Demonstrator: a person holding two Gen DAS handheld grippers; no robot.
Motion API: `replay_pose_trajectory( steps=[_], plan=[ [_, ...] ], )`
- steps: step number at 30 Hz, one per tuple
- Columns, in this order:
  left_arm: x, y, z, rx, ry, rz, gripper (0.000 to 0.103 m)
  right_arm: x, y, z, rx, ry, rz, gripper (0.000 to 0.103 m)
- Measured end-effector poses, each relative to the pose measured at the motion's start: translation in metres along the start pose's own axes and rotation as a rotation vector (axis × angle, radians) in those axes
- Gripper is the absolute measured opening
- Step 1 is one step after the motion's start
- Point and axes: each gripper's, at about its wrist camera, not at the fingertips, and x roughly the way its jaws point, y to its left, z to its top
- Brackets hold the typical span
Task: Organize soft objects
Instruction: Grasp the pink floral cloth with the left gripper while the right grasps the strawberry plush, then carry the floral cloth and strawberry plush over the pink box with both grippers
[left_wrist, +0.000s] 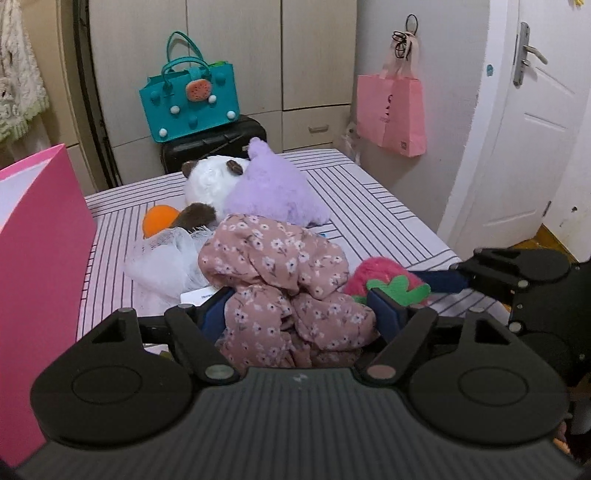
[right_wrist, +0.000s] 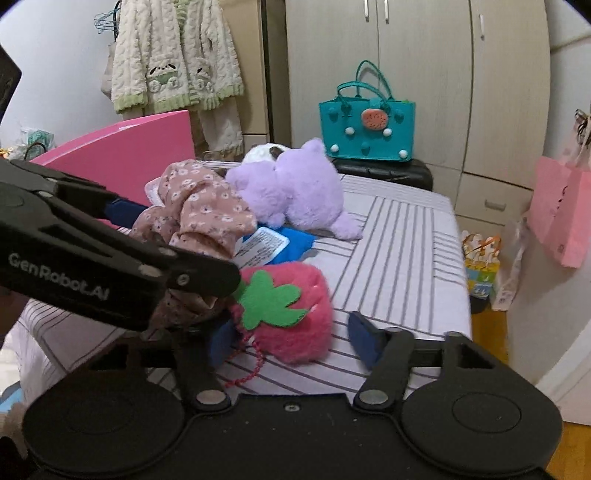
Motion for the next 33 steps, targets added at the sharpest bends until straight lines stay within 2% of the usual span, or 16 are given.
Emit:
replay_pose_trajectory(
  steps=[1, 3, 8, 11, 13, 22, 25, 29, 33],
  plan=[
    [0.0, 0.0, -0.001, -0.006, -0.006, 0.0, 0.078, -0.001, 0.001, -0.001, 0.003, -0.012, -0.001, 0.053],
    [-0.001, -0.001, -0.004, 0.006, -0.015, 0.005, 0.076, -0.002, 0.002, -0.001, 0.013, -0.022, 0.01, 0.049],
    [-0.004, -0.005, -0.007, 0.033, -0.041, 0.057, 0.042, -0.006, 0.001, -0.002, 0.032, -0.044, 0.005, 0.045],
    [-0.006, 0.0, -0.003, 0.0, -0.035, 0.018, 0.027, -0.009, 0.0, -0.001, 0.035, -0.049, -0.002, 0.045],
    [-0.007, 0.003, 0.0, -0.012, -0.03, 0.004, 0.022, -0.011, 0.001, 0.0, 0.035, -0.05, -0.01, 0.045],
    [-0.036, 0.017, 0.009, -0.036, -0.018, -0.074, 0.02, -0.034, -0.003, 0.014, 0.077, -0.045, -0.016, 0.046],
    [-0.051, 0.023, 0.014, -0.03, -0.016, -0.11, 0.02, -0.042, -0.006, 0.02, 0.126, -0.02, 0.03, 0.046],
    [-0.065, 0.03, 0.021, -0.06, -0.007, -0.208, 0.02, -0.052, -0.001, 0.028, 0.197, -0.007, 0.087, 0.046],
    [-0.081, 0.031, 0.022, -0.037, -0.004, -0.201, 0.02, -0.057, 0.009, 0.037, 0.213, 0.026, 0.12, 0.046]
  ],
)
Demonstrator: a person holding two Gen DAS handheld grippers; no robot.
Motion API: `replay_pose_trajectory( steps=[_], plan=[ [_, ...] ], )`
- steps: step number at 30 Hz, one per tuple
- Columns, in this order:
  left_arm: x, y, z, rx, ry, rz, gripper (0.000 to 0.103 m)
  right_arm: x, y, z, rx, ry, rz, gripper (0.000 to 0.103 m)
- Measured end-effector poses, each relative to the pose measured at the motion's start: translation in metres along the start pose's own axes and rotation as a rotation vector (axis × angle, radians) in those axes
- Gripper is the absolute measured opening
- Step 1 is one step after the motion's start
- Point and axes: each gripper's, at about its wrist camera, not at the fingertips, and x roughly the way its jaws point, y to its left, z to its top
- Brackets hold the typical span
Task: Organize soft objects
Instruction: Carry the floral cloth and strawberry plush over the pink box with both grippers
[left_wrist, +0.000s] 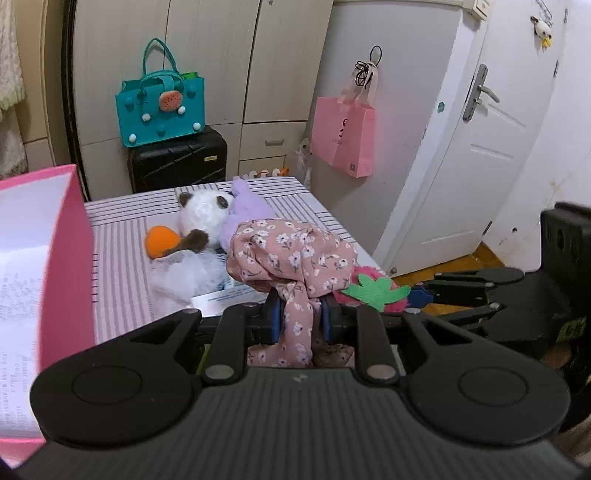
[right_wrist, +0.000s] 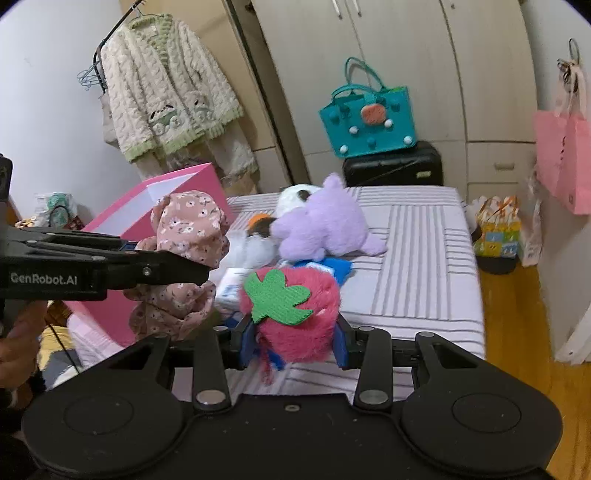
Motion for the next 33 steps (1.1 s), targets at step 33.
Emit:
replay_pose_trajectory(
  steps=[33],
  plan=[
    [-0.141, 0.086, -0.01, -0.07, 0.212, 0.09, 0.02, 0.013, 0.15, 0.078, -0.296, 0.299, 0.416, 0.046]
  ],
)
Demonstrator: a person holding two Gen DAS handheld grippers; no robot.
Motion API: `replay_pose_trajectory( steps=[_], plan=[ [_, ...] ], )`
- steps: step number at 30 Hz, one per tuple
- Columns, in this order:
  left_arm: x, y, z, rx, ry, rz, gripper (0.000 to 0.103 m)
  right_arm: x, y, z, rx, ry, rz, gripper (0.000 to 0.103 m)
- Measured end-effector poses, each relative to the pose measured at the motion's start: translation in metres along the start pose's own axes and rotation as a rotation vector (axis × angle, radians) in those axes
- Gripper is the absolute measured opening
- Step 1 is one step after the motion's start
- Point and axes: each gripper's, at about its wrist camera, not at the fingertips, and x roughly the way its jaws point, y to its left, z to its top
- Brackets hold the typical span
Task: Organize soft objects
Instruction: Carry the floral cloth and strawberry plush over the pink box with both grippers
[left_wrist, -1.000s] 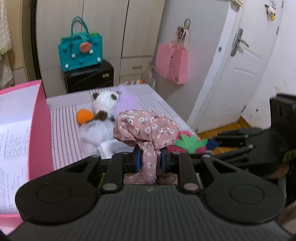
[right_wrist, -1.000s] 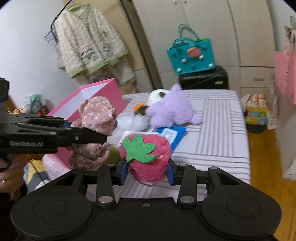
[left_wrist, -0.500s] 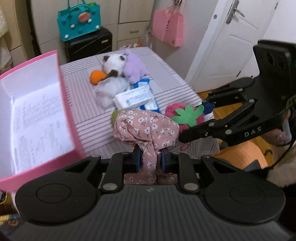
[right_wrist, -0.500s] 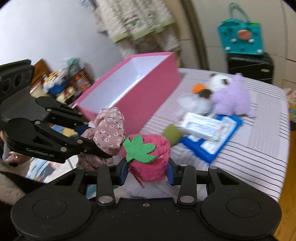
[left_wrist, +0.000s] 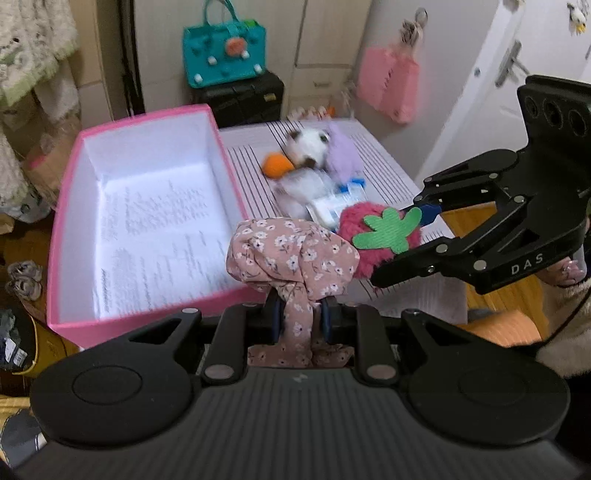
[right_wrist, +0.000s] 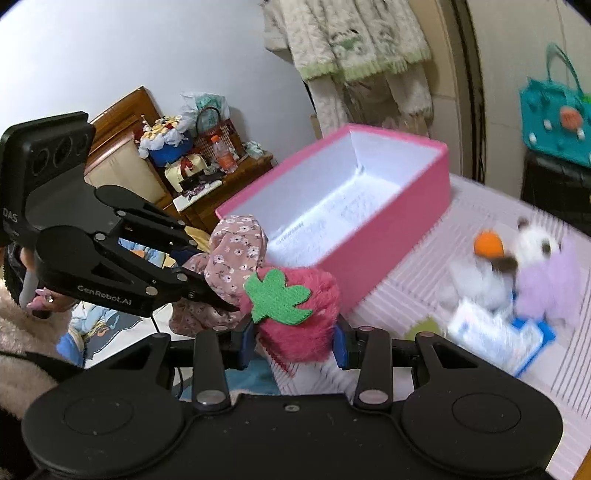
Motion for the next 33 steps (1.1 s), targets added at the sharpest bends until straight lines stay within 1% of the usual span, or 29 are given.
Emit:
replay_pose_trajectory(
  steps=[4, 7, 9, 13, 16, 18, 21, 25, 29, 33],
  plan=[
    [-0.002, 0.019, 0.011, -0.02, -0.059, 0.013, 0.02, 0.005, 0.005, 0.024, -0.053, -0.037, -0.042, 0.046],
    [-0.003, 0.031, 0.023, -0.017, -0.102, 0.041, 0.02, 0.013, 0.009, 0.041, -0.102, -0.061, -0.091, 0.046],
    [-0.002, 0.04, 0.033, -0.015, -0.123, 0.054, 0.02, 0.022, 0.012, 0.054, -0.138, -0.062, -0.136, 0.046],
    [0.006, 0.06, 0.051, -0.024, -0.158, 0.079, 0.02, 0.035, 0.01, 0.079, -0.194, -0.068, -0.174, 0.046],
    [0.019, 0.076, 0.066, -0.042, -0.172, 0.085, 0.02, 0.046, 0.005, 0.096, -0.234, -0.091, -0.222, 0.046],
    [0.03, 0.088, 0.075, -0.06, -0.167, 0.088, 0.02, 0.056, 0.001, 0.107, -0.248, -0.094, -0.263, 0.046],
    [0.051, 0.104, 0.089, -0.075, -0.147, 0.109, 0.02, 0.073, -0.009, 0.118, -0.277, -0.075, -0.279, 0.046],
    [0.083, 0.128, 0.101, -0.113, -0.088, 0.125, 0.02, 0.103, -0.025, 0.131, -0.331, -0.029, -0.315, 0.046],
    [0.116, 0.156, 0.109, -0.182, -0.031, 0.149, 0.02, 0.14, -0.035, 0.138, -0.433, 0.054, -0.339, 0.046],
    [0.138, 0.17, 0.111, -0.2, 0.008, 0.173, 0.02, 0.173, -0.043, 0.144, -0.497, 0.152, -0.326, 0.046]
  ],
)
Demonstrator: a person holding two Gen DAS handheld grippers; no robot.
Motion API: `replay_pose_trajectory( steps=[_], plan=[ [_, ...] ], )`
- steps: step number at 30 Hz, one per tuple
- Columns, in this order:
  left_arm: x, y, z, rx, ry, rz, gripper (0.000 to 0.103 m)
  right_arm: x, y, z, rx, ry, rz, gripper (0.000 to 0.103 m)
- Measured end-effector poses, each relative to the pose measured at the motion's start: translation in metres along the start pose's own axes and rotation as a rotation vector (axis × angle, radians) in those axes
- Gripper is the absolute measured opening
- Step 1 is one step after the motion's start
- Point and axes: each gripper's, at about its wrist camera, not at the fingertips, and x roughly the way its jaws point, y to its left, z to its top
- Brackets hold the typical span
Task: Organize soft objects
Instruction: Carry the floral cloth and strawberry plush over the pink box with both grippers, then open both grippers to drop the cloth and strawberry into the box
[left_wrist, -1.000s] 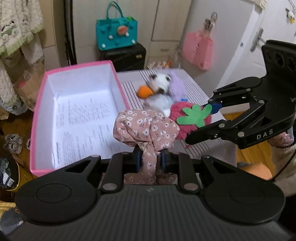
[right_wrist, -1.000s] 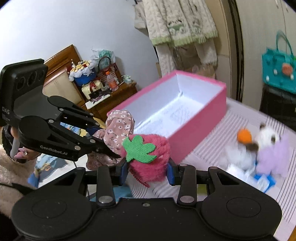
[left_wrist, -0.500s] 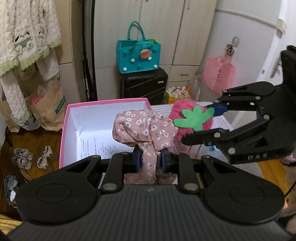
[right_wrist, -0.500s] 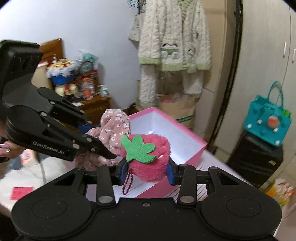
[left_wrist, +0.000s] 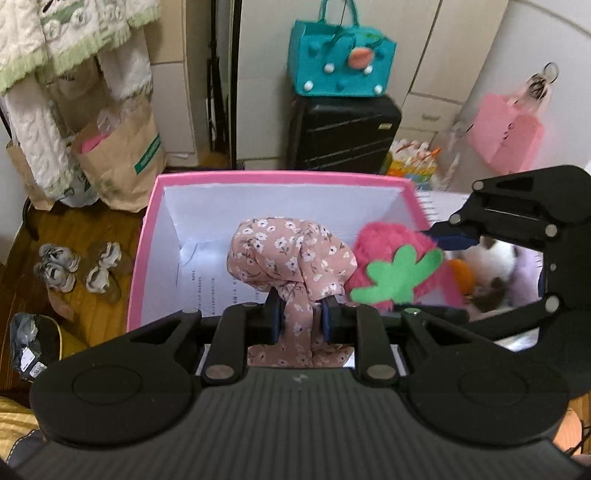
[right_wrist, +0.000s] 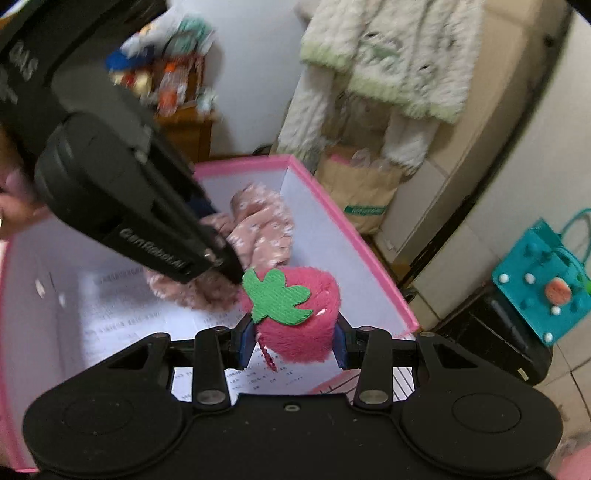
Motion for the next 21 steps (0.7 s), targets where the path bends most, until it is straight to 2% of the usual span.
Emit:
replay_pose_trajectory(
  steps=[5, 8, 13, 15, 16, 17, 21],
  plan=[
    [0.022, 0.002, 0.001, 0.006, 0.054, 0.029, 0.02, 0.032, 0.004, 0.006, -0.111, 0.082, 0.027, 0.046],
    [0.032, 0.003, 0.003, 0.011, 0.08, 0.037, 0.02, 0.043, 0.004, 0.008, -0.135, 0.117, 0.039, 0.047],
    [0.039, 0.005, 0.005, 0.014, 0.093, 0.037, 0.021, 0.048, 0.004, 0.008, -0.152, 0.132, 0.047, 0.047],
    [0.041, 0.006, 0.005, 0.011, 0.094, 0.038, 0.023, 0.05, 0.004, 0.008, -0.159, 0.133, 0.04, 0.049],
    [0.042, 0.007, 0.006, 0.003, 0.092, 0.04, 0.023, 0.051, 0.004, 0.008, -0.161, 0.134, 0.035, 0.055],
    [0.042, 0.008, 0.006, -0.001, 0.087, 0.045, 0.027, 0.054, 0.003, 0.01, -0.162, 0.134, 0.03, 0.061],
    [0.04, 0.008, 0.006, 0.0, 0.07, 0.054, 0.04, 0.049, 0.002, 0.008, -0.144, 0.114, 0.019, 0.063]
  ],
)
